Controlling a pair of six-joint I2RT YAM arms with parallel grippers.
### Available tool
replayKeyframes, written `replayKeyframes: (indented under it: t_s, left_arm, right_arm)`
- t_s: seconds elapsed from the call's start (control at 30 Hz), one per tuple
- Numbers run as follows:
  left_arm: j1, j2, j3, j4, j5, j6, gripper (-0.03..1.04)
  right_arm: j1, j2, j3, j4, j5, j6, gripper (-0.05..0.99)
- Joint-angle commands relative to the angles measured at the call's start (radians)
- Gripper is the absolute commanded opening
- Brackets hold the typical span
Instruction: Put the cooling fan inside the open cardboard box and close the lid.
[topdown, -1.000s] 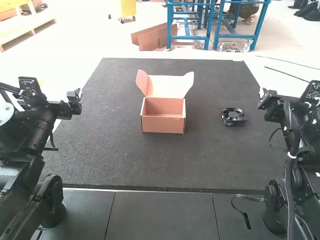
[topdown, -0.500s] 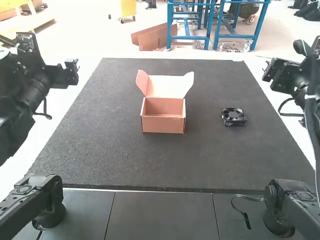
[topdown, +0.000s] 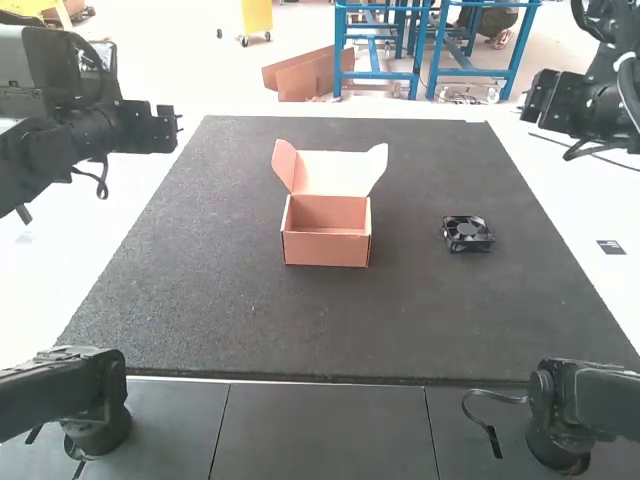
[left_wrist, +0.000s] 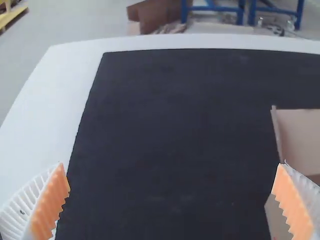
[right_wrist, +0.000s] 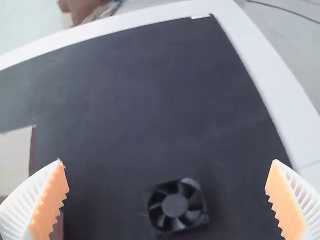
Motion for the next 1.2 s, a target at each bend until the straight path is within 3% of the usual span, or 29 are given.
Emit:
replayKeyframes:
  t_s: [0.0,0.2,0.4,0.7,0.9,1.17]
  left_arm:
    - [-0.028,0.002,0.025,-0.020,0.078,0.011,0.96]
    - [-0.106,0.031,0.017,-0.082,0.078,0.007,0.96]
    - [-0.221,0.036,0.036,-0.120,0.078,0.001,0.96]
    - [-0.336,0.036,0.068,-0.190,0.078,-0.078,0.96]
    - [-0.371,0.036,0.069,-0.204,0.078,-0.083,0.96]
    - [-0.370,0.037,0.068,-0.195,0.076,-0.083,0.96]
  right_arm:
    - [-0.003,0.055,0.063,-0.026,0.004,-0.013,0.90]
    - [-0.003,0.172,0.143,-0.148,-0.019,-0.047,0.90]
    - [-0.023,0.279,0.183,-0.318,-0.019,-0.093,0.90]
    - [-0.084,0.373,0.176,-0.336,-0.022,-0.225,0.90]
    - [-0.130,0.470,0.164,-0.324,-0.024,-0.302,0.90]
    - [-0.136,0.591,0.184,-0.292,-0.067,-0.328,0.90]
